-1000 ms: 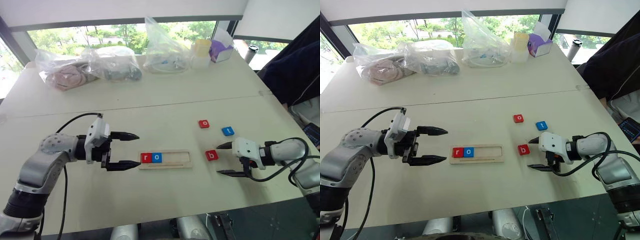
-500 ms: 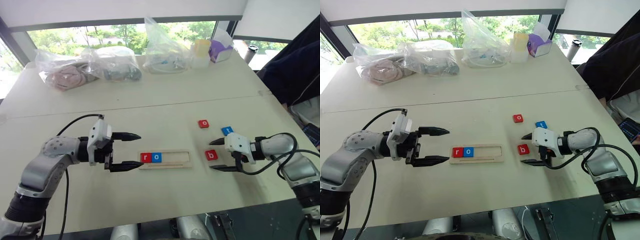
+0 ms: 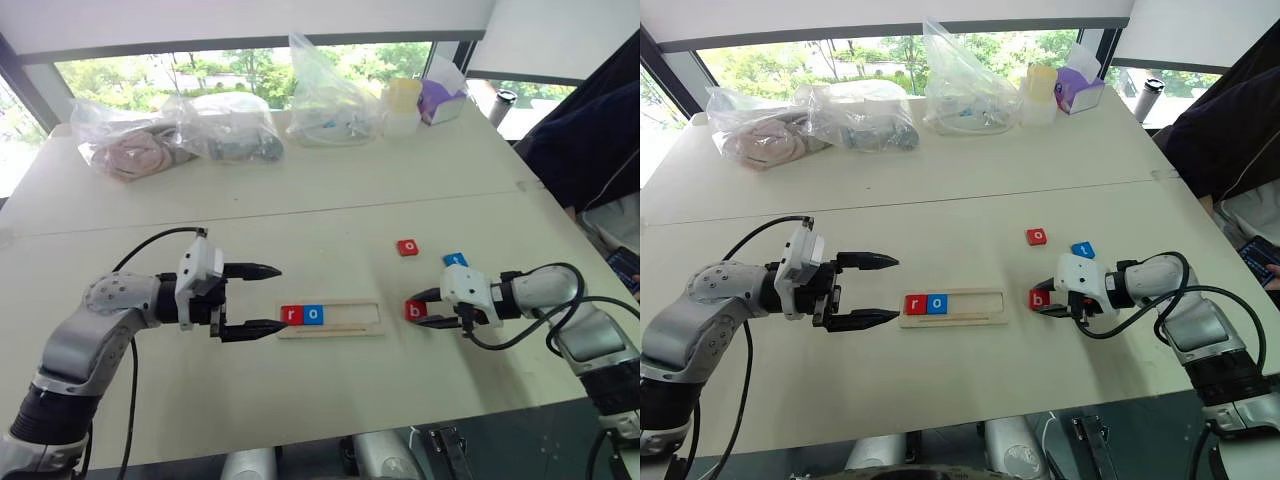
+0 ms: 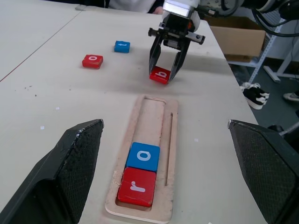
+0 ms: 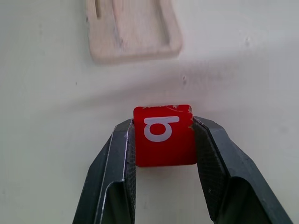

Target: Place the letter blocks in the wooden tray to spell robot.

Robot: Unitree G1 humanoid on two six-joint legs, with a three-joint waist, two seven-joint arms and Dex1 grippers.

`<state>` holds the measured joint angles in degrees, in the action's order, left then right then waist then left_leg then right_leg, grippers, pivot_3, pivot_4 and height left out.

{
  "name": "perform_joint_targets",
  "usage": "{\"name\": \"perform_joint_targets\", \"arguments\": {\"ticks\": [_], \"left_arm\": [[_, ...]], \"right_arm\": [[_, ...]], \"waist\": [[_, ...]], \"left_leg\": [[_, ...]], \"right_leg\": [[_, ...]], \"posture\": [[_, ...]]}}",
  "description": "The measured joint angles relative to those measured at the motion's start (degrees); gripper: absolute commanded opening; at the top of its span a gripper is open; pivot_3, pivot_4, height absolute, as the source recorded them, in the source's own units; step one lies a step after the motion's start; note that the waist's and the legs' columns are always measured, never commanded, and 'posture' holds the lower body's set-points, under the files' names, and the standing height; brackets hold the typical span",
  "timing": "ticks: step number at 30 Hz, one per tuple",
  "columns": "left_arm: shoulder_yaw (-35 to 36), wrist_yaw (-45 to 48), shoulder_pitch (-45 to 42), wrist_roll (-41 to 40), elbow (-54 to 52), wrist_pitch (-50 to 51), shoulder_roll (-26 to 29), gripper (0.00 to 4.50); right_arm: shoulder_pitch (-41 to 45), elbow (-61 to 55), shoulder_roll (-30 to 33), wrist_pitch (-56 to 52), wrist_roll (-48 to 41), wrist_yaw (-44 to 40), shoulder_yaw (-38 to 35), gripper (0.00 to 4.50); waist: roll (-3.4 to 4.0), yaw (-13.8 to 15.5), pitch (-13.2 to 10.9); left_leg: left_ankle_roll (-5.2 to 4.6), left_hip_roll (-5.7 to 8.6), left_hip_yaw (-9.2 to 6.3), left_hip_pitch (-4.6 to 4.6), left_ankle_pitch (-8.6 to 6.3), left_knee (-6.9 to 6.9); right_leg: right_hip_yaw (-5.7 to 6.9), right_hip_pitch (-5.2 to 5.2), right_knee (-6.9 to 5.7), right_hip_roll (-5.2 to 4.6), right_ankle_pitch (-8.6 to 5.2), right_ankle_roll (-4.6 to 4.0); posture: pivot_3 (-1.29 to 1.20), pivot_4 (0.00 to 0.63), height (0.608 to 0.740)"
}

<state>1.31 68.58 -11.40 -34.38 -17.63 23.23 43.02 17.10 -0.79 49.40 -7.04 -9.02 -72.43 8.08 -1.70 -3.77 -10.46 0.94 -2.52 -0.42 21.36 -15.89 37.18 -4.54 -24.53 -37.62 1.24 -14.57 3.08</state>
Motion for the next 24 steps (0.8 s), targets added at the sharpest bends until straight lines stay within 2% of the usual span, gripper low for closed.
{"name": "perform_joint_targets", "arguments": {"ticks": [3, 7, 14, 24], "left_arm": [[0.0, 0.6, 0.1, 0.0, 0.0, 0.0, 0.3, 4.50], [0.0, 2.7, 0.5, 0.0, -0.1, -0.1, 1.6, 4.50], [0.1, 3.5, 1.6, 0.0, -0.7, -0.1, 2.2, 4.50], [0.2, 4.2, 3.2, 0.0, -2.3, -0.5, 3.1, 4.50]], "right_arm": [[1.1, -7.8, -2.3, -7.9, -1.7, 2.1, 0.7, 1.15], [4.6, -18.3, -8.8, -18.5, -3.1, 6.6, 6.5, 1.15], [8.4, -16.5, -13.7, -22.6, 1.0, 11.6, 13.7, 1.15], [9.4, -13.5, -12.8, -22.3, 3.4, 10.8, 16.1, 1.15]], "waist": [[0.00, -0.1, 0.0], [0.02, 0.0, 0.0], [0.03, 1.2, 0.0], [0.03, 1.2, 0.0]], "left_leg": [[0.00, -0.02, -0.01, 0.00, 0.00, -0.01], [0.00, -0.05, -0.07, 0.01, 0.00, -0.01], [0.01, 0.01, 0.06, 0.05, 0.00, 0.05], [0.00, 0.00, 0.04, 0.06, 0.00, 0.03]], "right_leg": [[0.01, -0.02, 0.00, 0.02, 0.00, 0.01], [0.05, -0.08, -0.13, 0.05, -0.04, -0.03], [-0.02, -0.11, -0.09, -0.05, -0.11, -0.14], [-0.01, -0.13, -0.10, -0.03, -0.10, -0.14]], "posture": [[0.00, 0.150, 0.740], [0.00, 0.150, 0.740], [0.00, 0.150, 0.740], [0.00, 0.150, 0.740]]}}
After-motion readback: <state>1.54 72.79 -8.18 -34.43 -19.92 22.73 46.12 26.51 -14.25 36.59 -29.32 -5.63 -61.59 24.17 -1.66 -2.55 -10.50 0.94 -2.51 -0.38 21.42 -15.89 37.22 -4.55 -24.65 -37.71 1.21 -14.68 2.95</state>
